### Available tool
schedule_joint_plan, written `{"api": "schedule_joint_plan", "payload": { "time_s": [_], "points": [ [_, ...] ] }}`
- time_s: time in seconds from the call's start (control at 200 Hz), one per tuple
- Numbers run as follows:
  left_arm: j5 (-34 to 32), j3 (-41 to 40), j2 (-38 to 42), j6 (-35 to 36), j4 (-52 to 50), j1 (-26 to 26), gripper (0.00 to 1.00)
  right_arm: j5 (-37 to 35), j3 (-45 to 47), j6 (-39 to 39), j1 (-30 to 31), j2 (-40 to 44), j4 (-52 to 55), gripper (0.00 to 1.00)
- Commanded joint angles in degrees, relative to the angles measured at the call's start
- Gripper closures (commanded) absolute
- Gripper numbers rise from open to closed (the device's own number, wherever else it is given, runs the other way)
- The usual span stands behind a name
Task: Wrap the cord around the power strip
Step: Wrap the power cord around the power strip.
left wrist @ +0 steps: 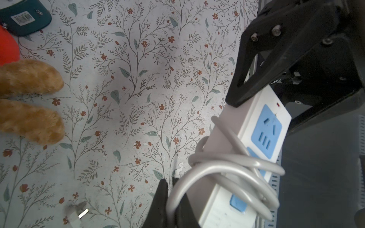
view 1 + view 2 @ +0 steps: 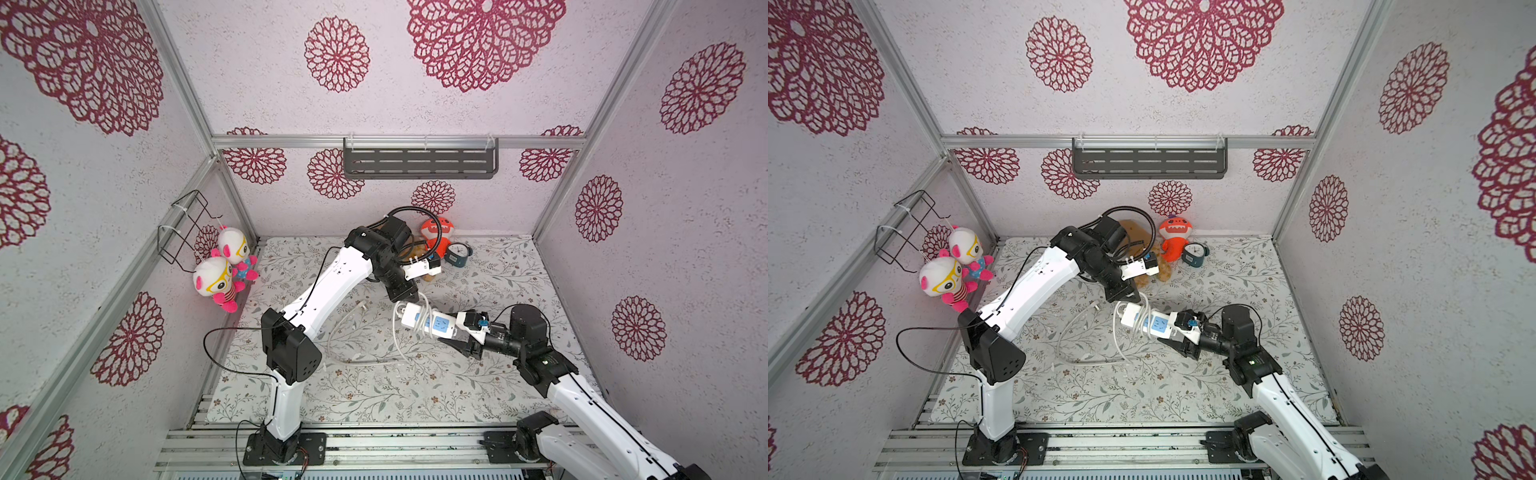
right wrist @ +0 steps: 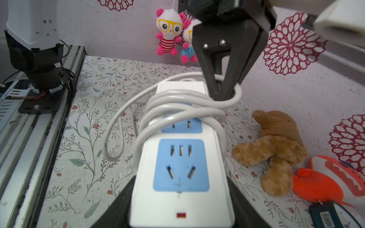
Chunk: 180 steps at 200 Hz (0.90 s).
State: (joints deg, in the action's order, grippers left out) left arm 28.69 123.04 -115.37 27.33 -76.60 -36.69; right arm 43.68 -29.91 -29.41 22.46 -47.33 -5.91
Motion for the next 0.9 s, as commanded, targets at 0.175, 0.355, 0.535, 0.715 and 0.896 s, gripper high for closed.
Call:
{"api": "schedule_joint_plan", "payload": {
  "time_s": [0.175,0.355,0.535,0.715,0.896],
  "points": [
    [-5.67,2.24,-1.71,1.09,4.72,1.08,0.85,10.63,-3.09,-0.9,1.68,-2.21,-6.97,0.78],
    [-11.72,1.83,0.13,3.64,4.7,0.83,0.85,11.87,-2.93,-1.1,1.62,-2.59,-7.38,0.78],
    [-16.23,0.79,-0.04,5.08,4.67,0.83,0.88,11.37,-3.43,-2.01,1.6,-2.74,-6.57,0.78],
    [-23.9,0.74,0.93,7.33,5.74,0.66,0.94,10.26,-4.8,-5.34,1.61,-2.99,-1.25,0.78],
    [-28.33,1.26,0.7,9.63,7.23,0.48,0.93,11.74,-5.9,-4.82,1.59,-3.56,-2.26,0.78]
  ]
}}
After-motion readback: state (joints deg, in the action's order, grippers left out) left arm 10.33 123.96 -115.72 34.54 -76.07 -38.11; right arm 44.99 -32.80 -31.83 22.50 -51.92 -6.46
